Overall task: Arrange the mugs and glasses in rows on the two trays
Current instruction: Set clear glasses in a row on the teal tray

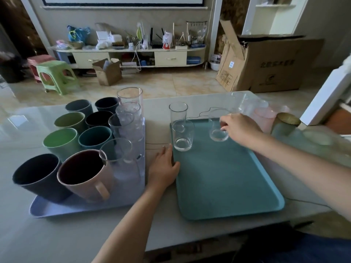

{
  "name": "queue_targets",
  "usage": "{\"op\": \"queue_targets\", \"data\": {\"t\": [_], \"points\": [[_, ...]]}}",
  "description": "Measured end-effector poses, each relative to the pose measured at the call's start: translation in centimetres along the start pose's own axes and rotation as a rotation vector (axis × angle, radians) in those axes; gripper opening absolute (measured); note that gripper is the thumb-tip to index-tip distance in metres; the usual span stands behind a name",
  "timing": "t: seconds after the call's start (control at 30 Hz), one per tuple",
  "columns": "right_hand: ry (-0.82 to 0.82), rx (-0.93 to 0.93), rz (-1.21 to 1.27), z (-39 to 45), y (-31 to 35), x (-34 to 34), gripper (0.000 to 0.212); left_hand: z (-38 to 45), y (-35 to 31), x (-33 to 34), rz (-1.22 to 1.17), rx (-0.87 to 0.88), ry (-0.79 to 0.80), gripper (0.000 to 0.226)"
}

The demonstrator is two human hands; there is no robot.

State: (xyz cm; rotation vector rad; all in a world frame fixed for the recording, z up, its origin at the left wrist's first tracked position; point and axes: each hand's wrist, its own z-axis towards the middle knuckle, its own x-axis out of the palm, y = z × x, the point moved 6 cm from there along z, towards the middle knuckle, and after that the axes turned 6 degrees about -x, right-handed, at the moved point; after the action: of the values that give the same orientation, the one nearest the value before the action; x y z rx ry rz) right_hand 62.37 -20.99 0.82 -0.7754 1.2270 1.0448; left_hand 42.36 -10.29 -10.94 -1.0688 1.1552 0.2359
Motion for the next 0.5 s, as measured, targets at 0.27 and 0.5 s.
{"op": "queue_targets", "data": {"t": [0.27, 0.5], "points": [[0.076, -0.14, 0.199, -5.3, 8.7, 0.3, 0.006, -4.7, 0.1, 0.3, 0.112, 0.13, 0.083, 0.08], [0.143, -0.21, 0.159, -5.4, 10.9, 2.3, 0.009, -5.0, 0.1, 0.0, 0.108, 0.112, 0.042, 0.079]]}}
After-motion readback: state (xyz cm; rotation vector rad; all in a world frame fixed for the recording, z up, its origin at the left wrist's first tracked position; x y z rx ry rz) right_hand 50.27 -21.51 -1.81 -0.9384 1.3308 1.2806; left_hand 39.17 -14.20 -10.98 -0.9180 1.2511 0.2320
